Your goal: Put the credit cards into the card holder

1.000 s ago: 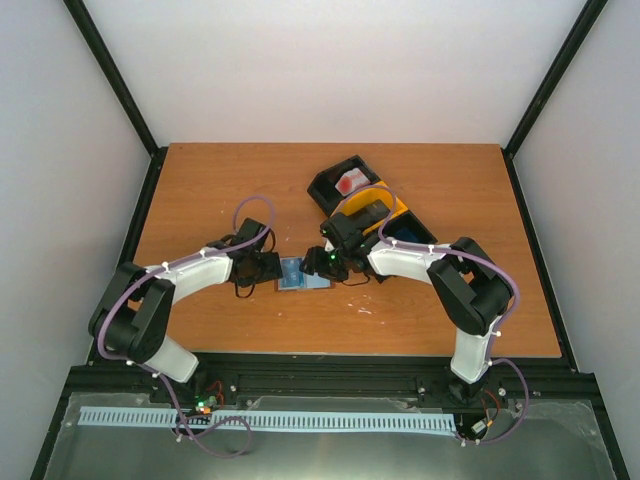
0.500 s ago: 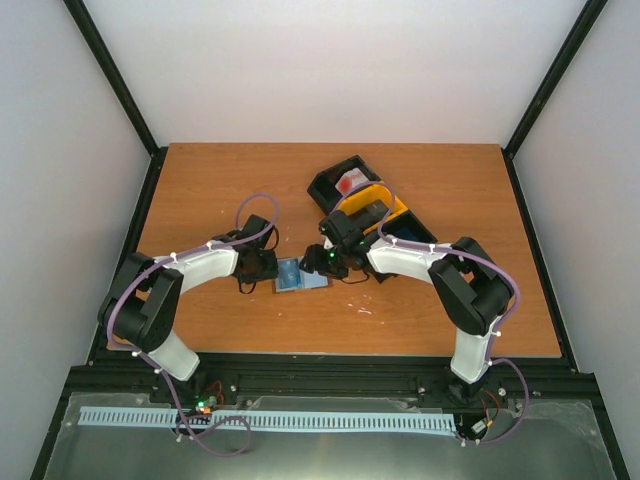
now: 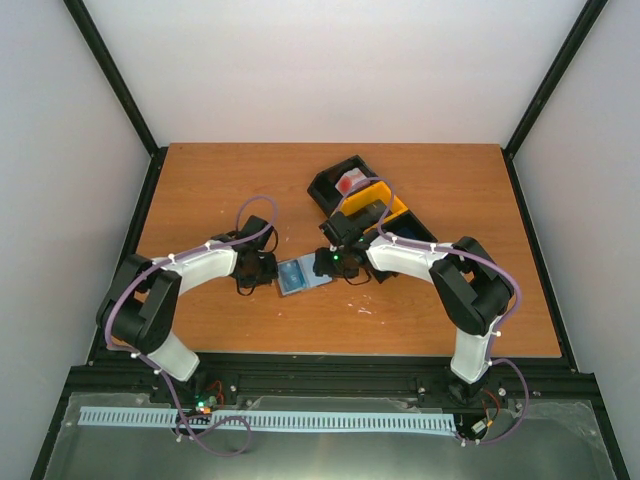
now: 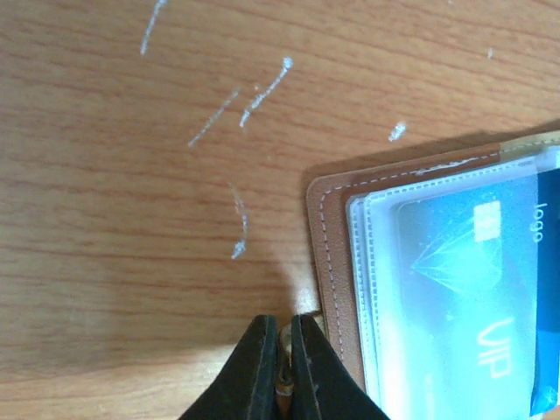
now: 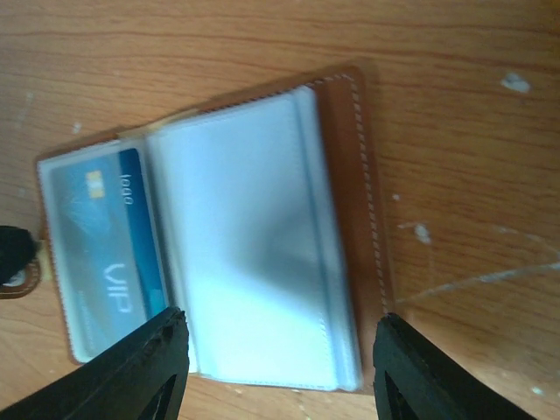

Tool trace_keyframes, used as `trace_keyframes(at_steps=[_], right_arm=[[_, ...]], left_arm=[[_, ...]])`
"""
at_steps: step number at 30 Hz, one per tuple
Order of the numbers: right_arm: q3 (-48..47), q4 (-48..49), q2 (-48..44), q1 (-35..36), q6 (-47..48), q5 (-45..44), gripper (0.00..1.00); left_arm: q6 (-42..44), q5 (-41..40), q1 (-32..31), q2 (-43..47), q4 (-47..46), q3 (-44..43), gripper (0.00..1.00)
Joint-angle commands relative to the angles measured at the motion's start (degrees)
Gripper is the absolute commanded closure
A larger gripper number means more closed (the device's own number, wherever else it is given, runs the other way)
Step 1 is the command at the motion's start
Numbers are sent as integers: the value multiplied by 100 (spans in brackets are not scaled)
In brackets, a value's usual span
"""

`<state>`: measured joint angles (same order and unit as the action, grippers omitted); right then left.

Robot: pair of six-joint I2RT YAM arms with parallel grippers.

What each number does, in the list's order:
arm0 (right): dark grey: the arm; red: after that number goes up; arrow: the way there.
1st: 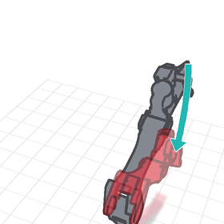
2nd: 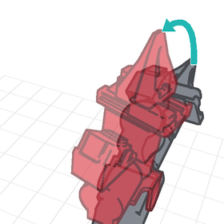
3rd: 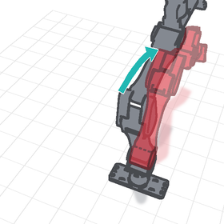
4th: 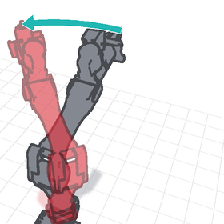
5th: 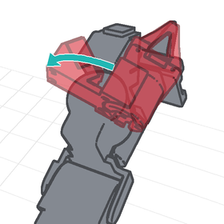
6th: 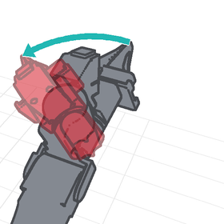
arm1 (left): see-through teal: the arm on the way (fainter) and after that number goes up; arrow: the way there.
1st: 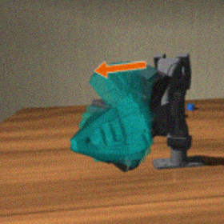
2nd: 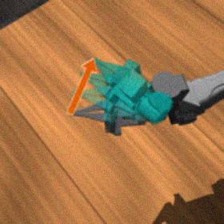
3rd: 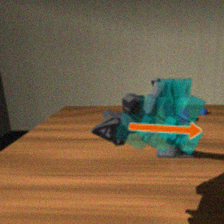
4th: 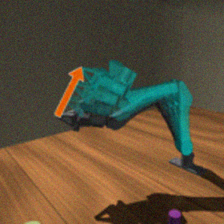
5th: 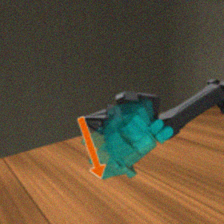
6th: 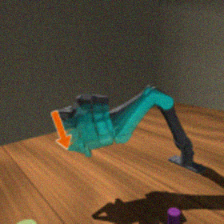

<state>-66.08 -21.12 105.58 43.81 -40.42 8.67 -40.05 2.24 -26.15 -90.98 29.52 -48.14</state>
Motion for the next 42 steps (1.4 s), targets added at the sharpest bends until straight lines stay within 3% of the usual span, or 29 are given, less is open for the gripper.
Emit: trace_keyframes(at_steps=[1,7,16,24,42], right_arm=[[-141,-489,-103,49,196,-531,43],[-238,-727,-156,-95,367,-811,42],[-377,-419,232,-379,475,431,42],[-417,18,495,-576,368,1384,41],[219,591,78,-911,233,1725,30]], left_arm=[[46,254,-13,196,238,-280,96],[218,435,-13,523,487,-457,97],[574,1468,-13,817,601,-992,97],[461,2077,-13,482,567,-1400,95],[289,2507,-13,-241,117,-1741,94]])
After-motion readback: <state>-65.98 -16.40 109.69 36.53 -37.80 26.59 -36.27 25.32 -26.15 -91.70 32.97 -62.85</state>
